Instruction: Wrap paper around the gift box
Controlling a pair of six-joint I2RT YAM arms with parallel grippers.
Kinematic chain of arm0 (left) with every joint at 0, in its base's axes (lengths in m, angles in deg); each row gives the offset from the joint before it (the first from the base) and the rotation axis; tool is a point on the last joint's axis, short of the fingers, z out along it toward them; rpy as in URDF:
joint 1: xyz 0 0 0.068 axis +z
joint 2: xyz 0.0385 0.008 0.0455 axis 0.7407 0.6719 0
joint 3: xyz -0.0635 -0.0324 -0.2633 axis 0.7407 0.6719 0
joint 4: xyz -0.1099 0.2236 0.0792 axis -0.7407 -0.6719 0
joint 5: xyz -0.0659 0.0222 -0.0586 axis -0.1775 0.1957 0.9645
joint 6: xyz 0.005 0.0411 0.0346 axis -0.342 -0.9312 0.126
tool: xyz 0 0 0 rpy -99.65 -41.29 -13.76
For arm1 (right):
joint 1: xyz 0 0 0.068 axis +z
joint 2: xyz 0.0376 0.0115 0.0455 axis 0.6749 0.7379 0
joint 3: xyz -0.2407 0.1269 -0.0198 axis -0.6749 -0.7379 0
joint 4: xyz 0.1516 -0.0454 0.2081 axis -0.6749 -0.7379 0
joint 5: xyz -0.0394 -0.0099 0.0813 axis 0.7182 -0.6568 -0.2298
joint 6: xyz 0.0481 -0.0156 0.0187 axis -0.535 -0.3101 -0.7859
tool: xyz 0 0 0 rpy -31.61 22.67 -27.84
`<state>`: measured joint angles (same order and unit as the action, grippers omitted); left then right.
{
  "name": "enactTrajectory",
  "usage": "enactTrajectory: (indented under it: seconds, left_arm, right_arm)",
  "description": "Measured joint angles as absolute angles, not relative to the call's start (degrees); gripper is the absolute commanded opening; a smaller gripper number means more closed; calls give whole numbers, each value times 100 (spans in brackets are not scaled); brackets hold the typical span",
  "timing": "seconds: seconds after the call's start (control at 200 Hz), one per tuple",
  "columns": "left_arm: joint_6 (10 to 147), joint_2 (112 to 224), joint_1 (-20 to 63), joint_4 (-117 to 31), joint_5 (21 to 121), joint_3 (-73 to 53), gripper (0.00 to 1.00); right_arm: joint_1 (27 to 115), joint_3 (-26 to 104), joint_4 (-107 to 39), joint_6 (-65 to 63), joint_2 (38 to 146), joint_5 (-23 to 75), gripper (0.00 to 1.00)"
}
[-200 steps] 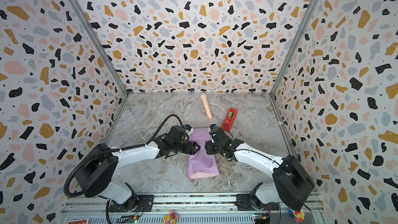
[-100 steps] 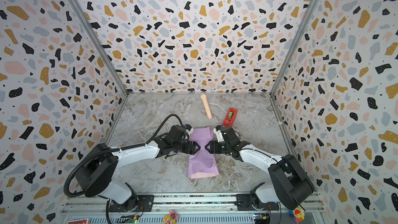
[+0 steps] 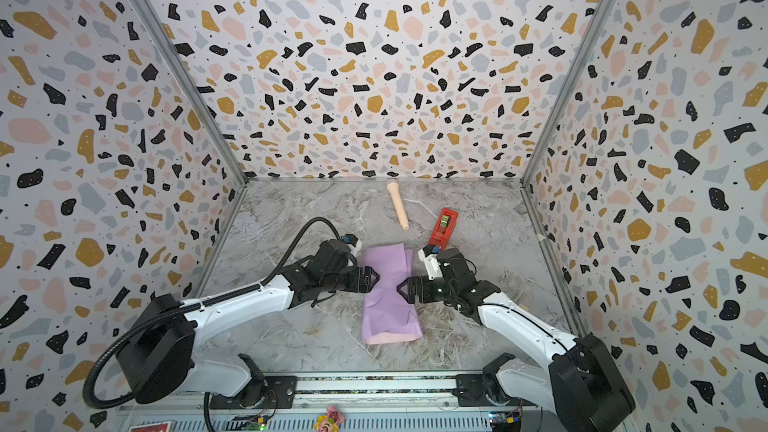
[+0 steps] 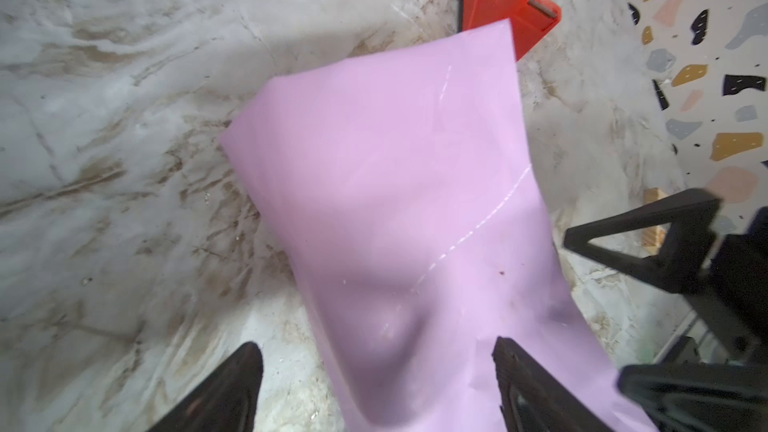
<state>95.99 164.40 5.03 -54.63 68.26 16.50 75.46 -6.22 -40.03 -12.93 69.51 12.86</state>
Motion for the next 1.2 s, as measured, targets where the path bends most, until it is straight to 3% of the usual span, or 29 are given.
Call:
enactTrajectory:
  seconds: [0.375, 0.731, 0.911, 1.201]
  left_arm:
    - [10102, 16053, -343, -5283, 7077, 2605, 90]
    - [10154, 15603, -413, -5358, 7056, 2865, 91]
    - [10362, 15122, 31, -4905, 7300, 2865, 90]
    - [10548, 16388, 675, -4424, 7762, 2472, 85]
  right_arm:
    - [7974, -1072, -4241, -1345, 6995, 1467, 99]
    - [7771, -1120, -4729, -1103, 6628, 1590, 98]
    - [7684, -893, -4530, -1133, 6470, 1330, 97]
    - [7139, -491, -3555, -1590, 7528, 847, 86]
